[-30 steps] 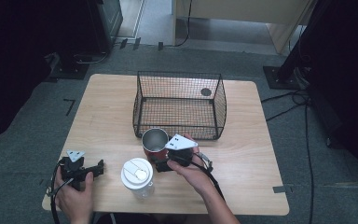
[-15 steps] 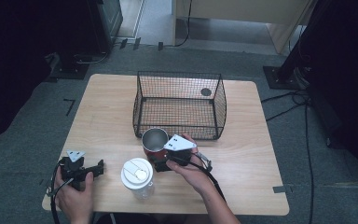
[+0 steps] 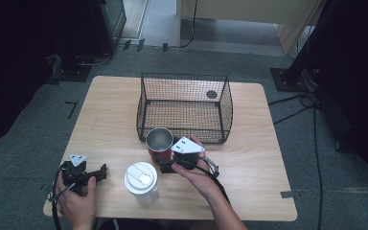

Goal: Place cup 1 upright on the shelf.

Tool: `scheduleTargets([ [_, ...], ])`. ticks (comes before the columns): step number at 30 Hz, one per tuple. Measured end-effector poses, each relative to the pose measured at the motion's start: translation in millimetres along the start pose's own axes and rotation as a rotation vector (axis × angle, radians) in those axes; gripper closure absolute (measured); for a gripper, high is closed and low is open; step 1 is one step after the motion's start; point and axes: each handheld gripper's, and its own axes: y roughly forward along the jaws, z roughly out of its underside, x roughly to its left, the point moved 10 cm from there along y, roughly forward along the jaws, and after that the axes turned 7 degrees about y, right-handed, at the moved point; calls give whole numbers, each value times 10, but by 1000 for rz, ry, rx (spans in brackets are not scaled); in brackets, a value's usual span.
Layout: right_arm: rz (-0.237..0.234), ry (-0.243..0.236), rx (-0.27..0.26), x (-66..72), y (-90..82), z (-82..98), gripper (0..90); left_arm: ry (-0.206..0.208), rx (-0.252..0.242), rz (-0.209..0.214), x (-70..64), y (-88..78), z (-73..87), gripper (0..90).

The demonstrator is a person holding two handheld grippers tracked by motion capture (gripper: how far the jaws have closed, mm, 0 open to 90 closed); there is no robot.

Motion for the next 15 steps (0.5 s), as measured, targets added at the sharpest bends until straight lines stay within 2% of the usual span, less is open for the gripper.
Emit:
scheduleTargets([
  [6,43,-36,-32,26,113,-22,77,0,0,0,0,0,0,0],
  [8,48,-35,-32,27,134,-23,76,0,0,0,0,0,0,0],
  [9,50,-19,-36,35,164,-27,75,0,0,0,0,0,0,0],
  [12,59,-21,-49,40,195,-37,74,0,0,0,0,0,0,1],
  [15,83,-12,-61,43,251,-45,73,0,0,0,0,0,0,0],
])
